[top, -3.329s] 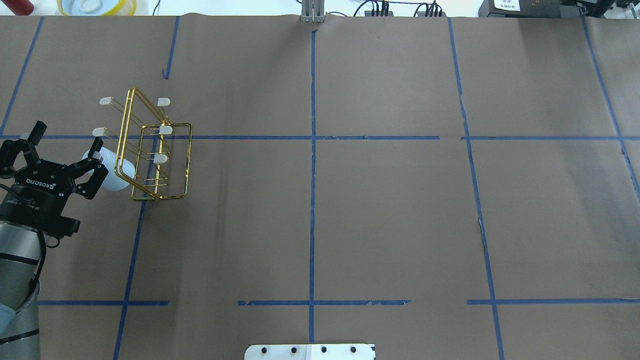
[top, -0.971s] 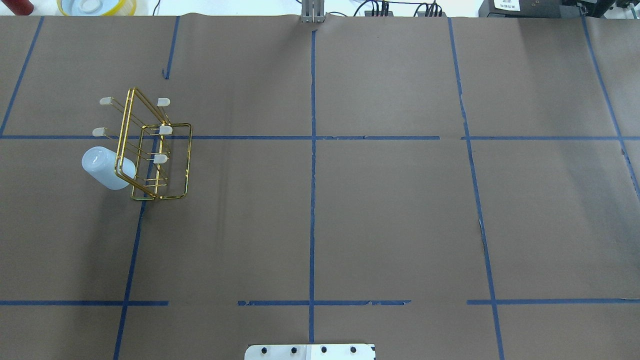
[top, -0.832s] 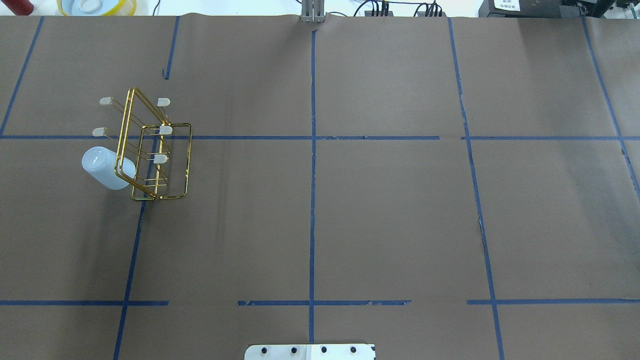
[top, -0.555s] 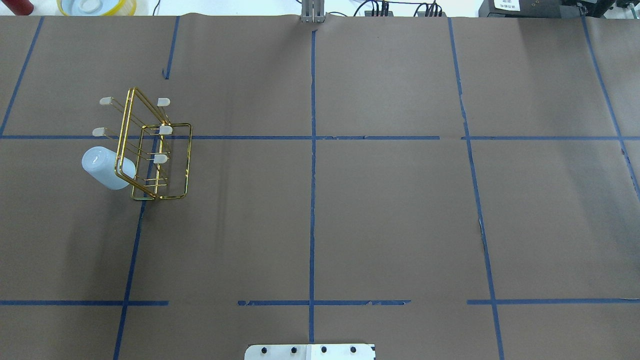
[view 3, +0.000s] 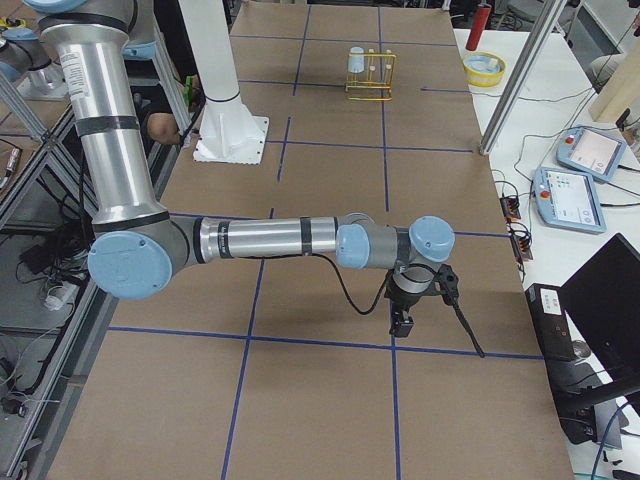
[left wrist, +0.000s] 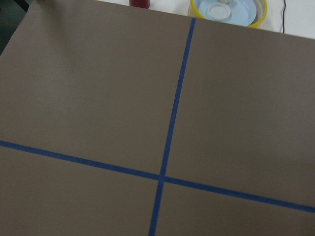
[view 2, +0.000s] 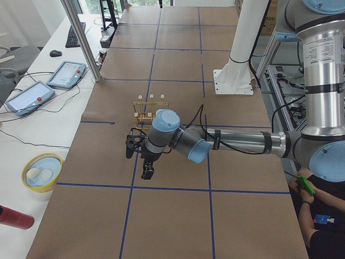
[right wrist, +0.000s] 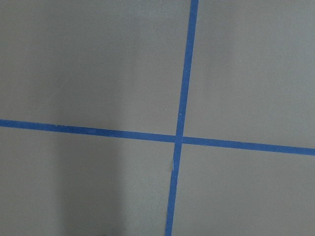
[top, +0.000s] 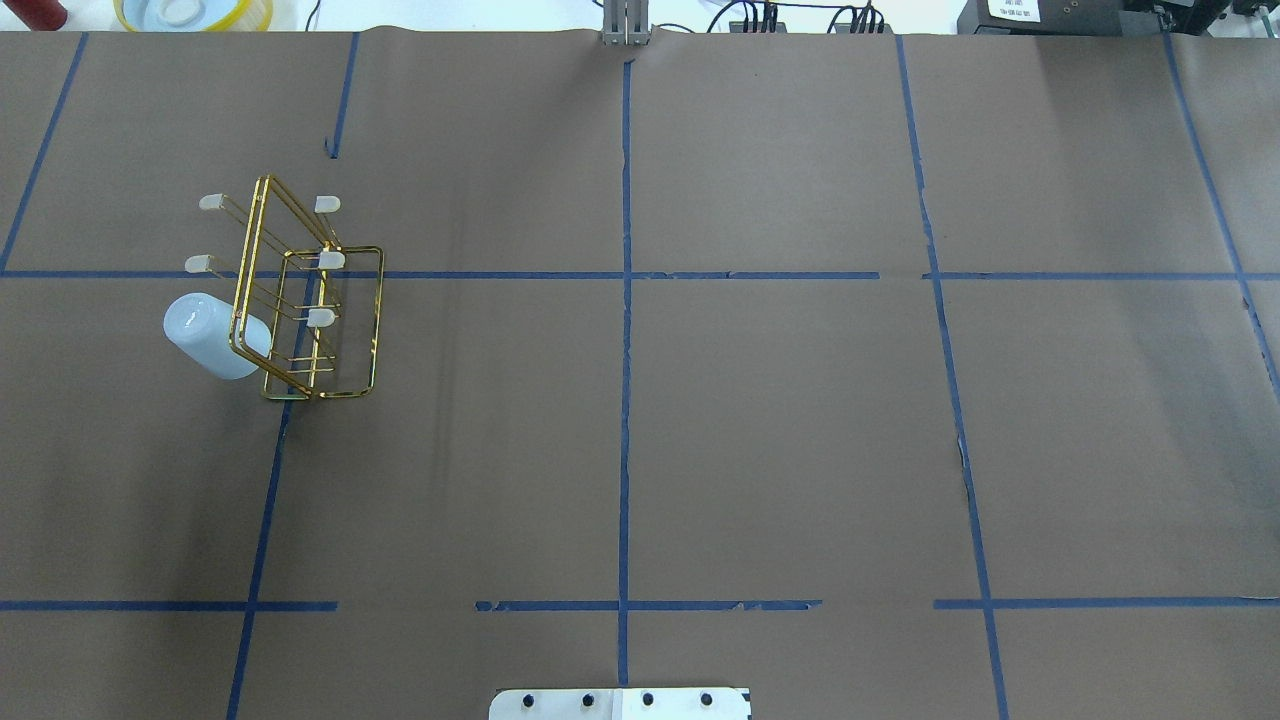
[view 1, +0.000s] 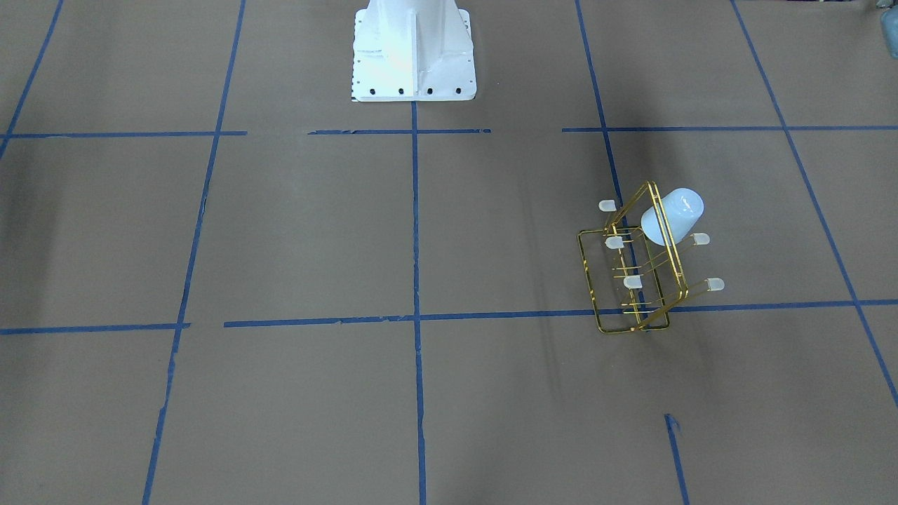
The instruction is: Hang cup on cup holder
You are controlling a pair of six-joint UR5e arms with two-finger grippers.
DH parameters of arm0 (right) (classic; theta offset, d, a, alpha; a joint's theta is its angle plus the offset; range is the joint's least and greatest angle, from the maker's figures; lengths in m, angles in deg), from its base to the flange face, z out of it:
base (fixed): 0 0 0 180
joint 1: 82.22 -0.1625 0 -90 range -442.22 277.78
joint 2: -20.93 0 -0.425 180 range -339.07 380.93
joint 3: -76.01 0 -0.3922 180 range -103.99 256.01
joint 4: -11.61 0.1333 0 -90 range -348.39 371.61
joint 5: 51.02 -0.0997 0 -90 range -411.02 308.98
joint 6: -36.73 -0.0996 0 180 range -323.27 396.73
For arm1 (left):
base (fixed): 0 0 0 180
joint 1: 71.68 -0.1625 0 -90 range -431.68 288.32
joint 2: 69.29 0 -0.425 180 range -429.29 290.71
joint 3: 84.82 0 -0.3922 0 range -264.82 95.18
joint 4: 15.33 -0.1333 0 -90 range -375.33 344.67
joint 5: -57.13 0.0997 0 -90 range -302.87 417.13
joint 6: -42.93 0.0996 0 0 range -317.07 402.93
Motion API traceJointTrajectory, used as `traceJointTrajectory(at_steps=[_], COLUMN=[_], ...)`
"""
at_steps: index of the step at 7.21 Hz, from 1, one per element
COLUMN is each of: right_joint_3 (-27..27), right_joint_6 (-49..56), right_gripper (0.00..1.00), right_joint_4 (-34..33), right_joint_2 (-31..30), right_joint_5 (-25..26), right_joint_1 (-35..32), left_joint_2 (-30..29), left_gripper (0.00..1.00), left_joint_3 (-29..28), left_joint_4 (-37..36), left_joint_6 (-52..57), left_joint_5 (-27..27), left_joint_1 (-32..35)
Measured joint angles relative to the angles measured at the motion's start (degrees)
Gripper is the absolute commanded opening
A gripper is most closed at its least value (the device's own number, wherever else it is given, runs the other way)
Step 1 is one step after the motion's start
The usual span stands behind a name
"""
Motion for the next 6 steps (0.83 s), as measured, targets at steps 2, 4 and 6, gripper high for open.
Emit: traceJointTrajectory(at_steps=[2,4,6], right_joint_3=[0.0,0.0,0.0], right_joint_6=[0.0,0.0,0.0], right_gripper=[1.00,1.00,1.00], right_joint_4=[0.0,0.0,0.0], right_joint_2=[0.0,0.0,0.0], right_joint_5=[0.0,0.0,0.0], right_joint_1=[0.0,0.0,0.0], left_joint_2=[-0.6,-3.3,-5.0], left_gripper=[1.00,1.00,1.00], left_joint_3=[-0.1,-0.1,-0.2], left_joint_4=[-11.8,-22.9,-26.2], left_joint_6=[15.6,26.7,29.3], left_joint_5=[-3.2,-4.3,-4.5], left_joint_1=[0.9,2.8,3.5])
